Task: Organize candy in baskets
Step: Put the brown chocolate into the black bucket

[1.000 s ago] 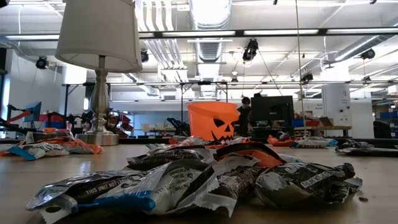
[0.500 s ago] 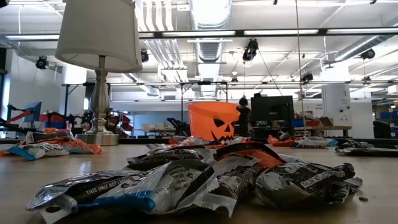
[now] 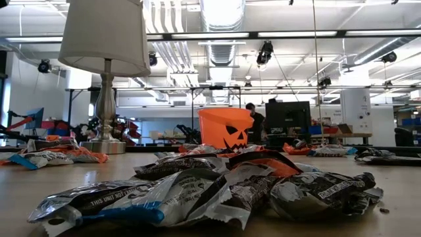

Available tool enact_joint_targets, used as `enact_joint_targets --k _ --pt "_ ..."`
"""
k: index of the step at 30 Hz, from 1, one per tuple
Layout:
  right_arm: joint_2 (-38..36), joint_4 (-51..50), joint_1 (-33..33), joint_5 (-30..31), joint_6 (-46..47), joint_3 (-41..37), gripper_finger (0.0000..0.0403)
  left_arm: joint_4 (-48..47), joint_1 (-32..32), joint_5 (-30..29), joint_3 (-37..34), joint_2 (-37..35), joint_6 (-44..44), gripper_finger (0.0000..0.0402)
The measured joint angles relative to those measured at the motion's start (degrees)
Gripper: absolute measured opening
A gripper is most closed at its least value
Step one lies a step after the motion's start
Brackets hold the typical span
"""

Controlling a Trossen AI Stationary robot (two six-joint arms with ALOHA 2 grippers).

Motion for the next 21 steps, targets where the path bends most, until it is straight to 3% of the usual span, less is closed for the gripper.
enact_joint_targets --k 6,14,21 --pt "0.00 0.08 0.00 6.25 0.15 0.00 0.0155 0.00 0.07 -4.37 0.00 0.79 3.21 0.0190" --pt "-0.02 0.11 -2.41 15.17 -0.04 0.00 0.0155 0.17 1.33 -10.40 0.00 2.54 6.30 0.0193" --pt "-0.13 0.19 -7.46 17.22 -11.31 0.00 0.0159 3.43 6.12 -10.52 0.00 6.13 6.80 0.0193"
